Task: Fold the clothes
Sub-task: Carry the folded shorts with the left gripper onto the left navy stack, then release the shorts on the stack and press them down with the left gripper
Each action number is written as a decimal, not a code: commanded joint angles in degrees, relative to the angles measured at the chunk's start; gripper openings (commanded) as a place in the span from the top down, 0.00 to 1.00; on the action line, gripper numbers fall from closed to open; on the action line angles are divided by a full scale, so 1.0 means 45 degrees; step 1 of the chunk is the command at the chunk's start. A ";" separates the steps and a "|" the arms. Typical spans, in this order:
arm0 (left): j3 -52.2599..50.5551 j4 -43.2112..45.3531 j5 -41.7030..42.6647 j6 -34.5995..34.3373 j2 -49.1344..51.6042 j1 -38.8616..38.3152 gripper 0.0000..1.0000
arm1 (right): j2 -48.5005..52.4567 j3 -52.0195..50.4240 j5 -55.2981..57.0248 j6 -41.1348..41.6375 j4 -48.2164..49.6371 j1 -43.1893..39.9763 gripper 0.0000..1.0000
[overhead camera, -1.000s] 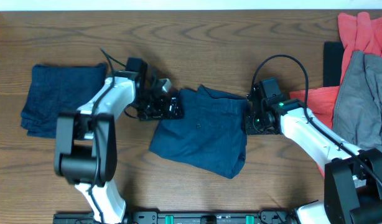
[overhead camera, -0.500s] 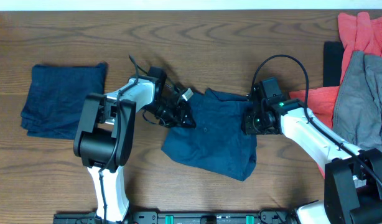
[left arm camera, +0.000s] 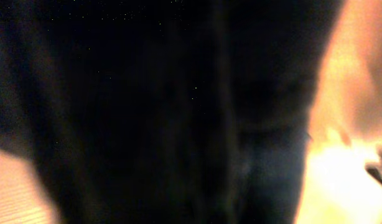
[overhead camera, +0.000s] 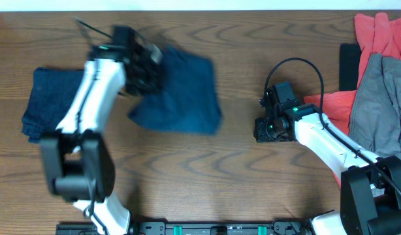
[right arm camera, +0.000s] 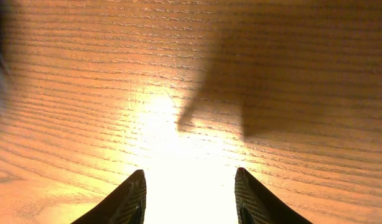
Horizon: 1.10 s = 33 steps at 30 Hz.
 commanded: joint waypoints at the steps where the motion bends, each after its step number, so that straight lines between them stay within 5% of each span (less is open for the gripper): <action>1: 0.0991 -0.0010 -0.3361 -0.0296 -0.1214 0.1039 0.94 | -0.0248 0.0219 0.0175 0.0121 -0.0068 0.0044 0.56; 9: 0.1088 0.0923 -0.4522 -0.0374 -0.1268 0.4211 0.94 | -0.0248 0.0219 0.0219 0.0126 -0.0155 0.0049 0.56; 14: 0.1088 0.1069 -0.4648 -0.2584 -0.0296 0.6382 0.94 | -0.0248 0.0219 0.0223 0.0126 -0.0534 0.0049 0.56; 28: 0.0933 0.0772 -0.4600 -0.3468 0.0743 0.8179 0.91 | -0.0248 0.0219 0.0233 0.0121 -0.0631 0.0049 0.56; 29: 0.0933 0.0767 -0.4600 -0.3468 0.0743 0.8179 0.76 | -0.0248 0.0219 0.0238 0.0121 -0.0631 0.0049 0.56; 30: 0.0933 0.0719 -0.4609 -0.3468 0.0743 0.8179 0.48 | -0.0248 0.0219 0.0282 0.0121 -0.0636 0.0049 0.56; 31: 0.0933 0.0670 -0.4653 -0.3468 0.0743 0.8184 0.02 | -0.0248 0.0219 0.0330 0.0121 -0.0636 0.0049 0.56; 33: 0.0933 0.0544 -0.4901 -0.3745 0.0738 0.8228 0.02 | -0.0248 0.0219 0.0466 0.0121 -0.0636 0.0049 0.56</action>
